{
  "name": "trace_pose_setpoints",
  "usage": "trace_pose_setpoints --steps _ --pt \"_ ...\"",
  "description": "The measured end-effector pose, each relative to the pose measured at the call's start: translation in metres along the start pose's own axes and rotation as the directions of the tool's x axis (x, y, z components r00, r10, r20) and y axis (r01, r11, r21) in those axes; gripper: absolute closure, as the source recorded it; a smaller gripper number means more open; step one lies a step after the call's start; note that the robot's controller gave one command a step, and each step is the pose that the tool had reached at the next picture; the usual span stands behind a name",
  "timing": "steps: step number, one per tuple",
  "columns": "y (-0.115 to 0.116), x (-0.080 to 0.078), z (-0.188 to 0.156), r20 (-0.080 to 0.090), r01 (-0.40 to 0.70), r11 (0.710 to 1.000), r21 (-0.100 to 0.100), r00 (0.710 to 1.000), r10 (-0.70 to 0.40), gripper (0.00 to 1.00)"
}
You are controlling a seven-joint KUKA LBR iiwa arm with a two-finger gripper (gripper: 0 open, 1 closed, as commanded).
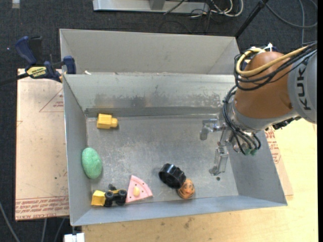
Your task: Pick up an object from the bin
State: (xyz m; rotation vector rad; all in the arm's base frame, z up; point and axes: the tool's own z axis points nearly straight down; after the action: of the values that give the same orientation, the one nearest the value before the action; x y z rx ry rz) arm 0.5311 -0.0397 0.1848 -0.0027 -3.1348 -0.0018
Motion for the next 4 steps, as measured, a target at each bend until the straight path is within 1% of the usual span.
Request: trace_pose_setpoints --steps 1,2,3,4 --pt "0.000 -0.002 -0.004 0.008 0.001 1.000 0.001 1.000 -0.001 0.00" --pt "0.040 -0.008 0.028 0.014 0.038 0.999 0.003 0.999 -0.038 0.00" --pt "0.070 -0.011 0.079 0.011 0.208 0.978 0.001 0.978 -0.208 0.00" --pt "0.086 0.014 0.094 0.015 0.459 0.889 0.006 0.888 -0.459 0.00"
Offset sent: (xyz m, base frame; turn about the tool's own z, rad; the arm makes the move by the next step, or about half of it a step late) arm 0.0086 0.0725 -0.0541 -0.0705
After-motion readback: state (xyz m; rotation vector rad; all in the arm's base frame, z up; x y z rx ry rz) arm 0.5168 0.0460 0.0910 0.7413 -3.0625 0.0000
